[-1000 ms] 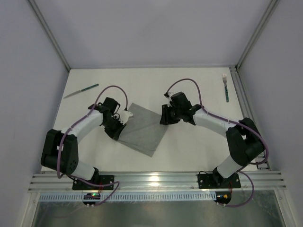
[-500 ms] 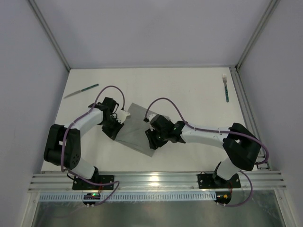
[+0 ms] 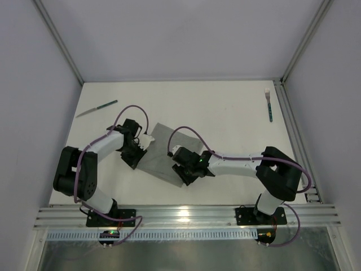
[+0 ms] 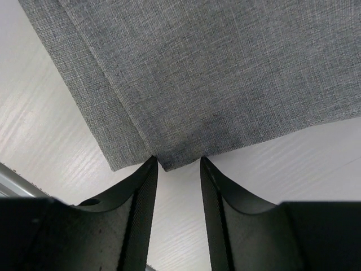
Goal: Fold the napkin into a case and place the utensils inside
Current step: Smooth out the upper triangle-folded napkin at the center of the board.
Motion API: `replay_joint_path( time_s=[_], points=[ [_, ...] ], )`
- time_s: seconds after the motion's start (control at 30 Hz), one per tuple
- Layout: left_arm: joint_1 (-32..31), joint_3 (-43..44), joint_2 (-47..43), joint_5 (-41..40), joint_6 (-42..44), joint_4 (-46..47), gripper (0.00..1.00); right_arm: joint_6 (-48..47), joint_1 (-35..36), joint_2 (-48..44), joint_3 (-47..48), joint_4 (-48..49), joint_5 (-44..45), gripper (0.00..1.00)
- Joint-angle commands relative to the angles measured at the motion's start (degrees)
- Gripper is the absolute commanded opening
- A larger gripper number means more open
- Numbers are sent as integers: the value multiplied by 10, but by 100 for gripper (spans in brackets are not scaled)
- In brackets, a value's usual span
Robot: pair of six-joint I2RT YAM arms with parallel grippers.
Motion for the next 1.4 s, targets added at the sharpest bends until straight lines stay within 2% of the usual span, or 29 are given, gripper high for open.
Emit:
replay_joint_path(
  time_s=[0.0,0.17,0.3,0.37,0.6,0.63,0.9,1.0,1.23,1.3,1.37],
  points=[
    [3,-5,-5,-5,-4,16,24,-15,1,-7,23,-1,27,40],
    [3,-2,-3,-1,-5,15,24,-16,0,1,25,5,21,29],
    [3,-1,-5,0,-4,11,24,-24,0,-4,25,1,13,9],
    [3,-1,-6,1,-3,10,24,-31,1,-8,28,-2,6,3],
    [5,10,-9,2,-4,10,22,-48,11,-31,60,-43,-26,3],
    [5,12,-12,3,-5,9,22,-55,11,-33,65,-45,-53,3],
    [12,29,-21,9,-4,-6,17,-70,20,-25,50,-24,-121,3],
    [19,27,-25,8,-1,-6,13,-70,20,-25,26,-1,-119,3],
    [24,23,-22,1,1,-8,11,-88,20,6,27,2,-93,3],
    [23,20,-23,-2,2,-7,11,-92,20,8,30,0,-89,6],
    [24,19,-25,-3,2,-6,11,-92,20,12,38,-5,-87,13]
  ],
)
